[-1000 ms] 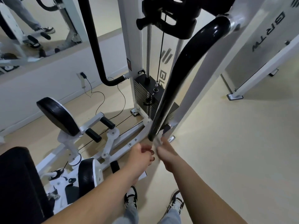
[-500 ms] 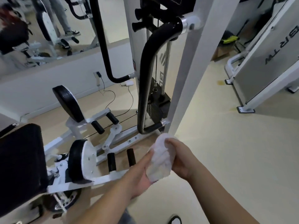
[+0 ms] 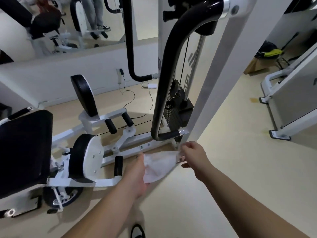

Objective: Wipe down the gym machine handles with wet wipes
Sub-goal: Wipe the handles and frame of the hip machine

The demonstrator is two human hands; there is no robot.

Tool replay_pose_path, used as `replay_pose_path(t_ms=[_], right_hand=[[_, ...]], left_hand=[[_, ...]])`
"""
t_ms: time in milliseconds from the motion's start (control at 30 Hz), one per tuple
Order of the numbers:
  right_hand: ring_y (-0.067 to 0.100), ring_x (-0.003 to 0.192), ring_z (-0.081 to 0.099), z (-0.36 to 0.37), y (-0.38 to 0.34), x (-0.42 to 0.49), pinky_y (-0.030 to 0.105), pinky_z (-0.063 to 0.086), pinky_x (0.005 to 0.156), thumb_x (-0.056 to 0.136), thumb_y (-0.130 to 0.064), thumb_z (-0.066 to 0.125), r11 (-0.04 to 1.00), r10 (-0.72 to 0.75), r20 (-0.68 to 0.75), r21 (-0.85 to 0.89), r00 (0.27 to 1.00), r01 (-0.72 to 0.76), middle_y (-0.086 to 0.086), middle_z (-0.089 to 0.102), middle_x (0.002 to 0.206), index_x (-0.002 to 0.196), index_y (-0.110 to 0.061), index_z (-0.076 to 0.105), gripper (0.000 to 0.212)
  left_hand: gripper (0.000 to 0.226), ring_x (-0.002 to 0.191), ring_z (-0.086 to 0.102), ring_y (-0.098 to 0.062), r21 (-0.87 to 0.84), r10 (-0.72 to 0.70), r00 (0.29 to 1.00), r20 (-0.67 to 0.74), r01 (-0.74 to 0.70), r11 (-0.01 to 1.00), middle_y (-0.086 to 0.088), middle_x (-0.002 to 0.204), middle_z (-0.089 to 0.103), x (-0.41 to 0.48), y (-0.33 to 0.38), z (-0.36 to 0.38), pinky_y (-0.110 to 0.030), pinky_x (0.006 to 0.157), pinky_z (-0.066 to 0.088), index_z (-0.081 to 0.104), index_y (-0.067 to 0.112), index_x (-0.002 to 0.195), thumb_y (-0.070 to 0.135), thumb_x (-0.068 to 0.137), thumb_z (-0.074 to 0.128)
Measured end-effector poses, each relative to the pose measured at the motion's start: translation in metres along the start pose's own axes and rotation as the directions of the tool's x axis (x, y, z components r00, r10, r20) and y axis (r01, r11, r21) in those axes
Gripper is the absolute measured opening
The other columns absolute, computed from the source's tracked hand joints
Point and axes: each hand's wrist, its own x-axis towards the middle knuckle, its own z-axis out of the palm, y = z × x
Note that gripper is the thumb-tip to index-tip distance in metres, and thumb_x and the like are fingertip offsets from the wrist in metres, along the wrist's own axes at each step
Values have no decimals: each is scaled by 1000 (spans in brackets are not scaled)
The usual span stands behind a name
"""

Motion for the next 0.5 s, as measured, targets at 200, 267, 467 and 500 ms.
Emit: replay_pose_path(t_ms=[200, 267, 467, 500], right_hand=[[26, 114, 60, 32, 45, 132, 28, 45, 93, 93, -9, 59, 800, -425, 21, -460, 905, 386, 10, 60, 130, 136, -8, 57, 42], [30, 141, 43, 34, 58, 179, 36, 37, 114, 90, -15, 65, 605, -475, 129, -670, 871, 429, 14, 43, 153, 151, -9, 43, 65], [29, 125, 53, 35, 102, 278, 41, 44, 107, 75, -48, 69, 125, -673, 216, -909, 707, 397, 5, 61, 130, 124, -17, 57, 59], [28, 116, 58, 38, 112, 286, 41, 45, 103, 75, -50, 68, 91, -744, 202, -914, 637, 396, 4, 65, 122, 117, -18, 60, 53]], left_hand=[[53, 113, 64, -23, 13, 200, 980, -10, -200, 980, -6, 131, 65, 111, 2, 15, -38, 101, 52, 55, 15, 137, 43, 94, 68], [38, 100, 60, -12, 59, 347, 929, -126, -343, 938, -12, 129, 61, 130, 9, 28, -21, 84, 50, 47, 7, 138, 27, 106, 51], [24, 99, 60, -2, 58, 882, 414, 224, -909, 412, 20, 100, 66, 178, 7, 75, -19, 89, 45, 58, 41, 113, 40, 110, 34], [28, 111, 58, 2, 25, 903, 362, 230, -930, 366, 19, 115, 66, 188, 3, 80, -21, 101, 42, 55, 45, 125, 43, 110, 32]])
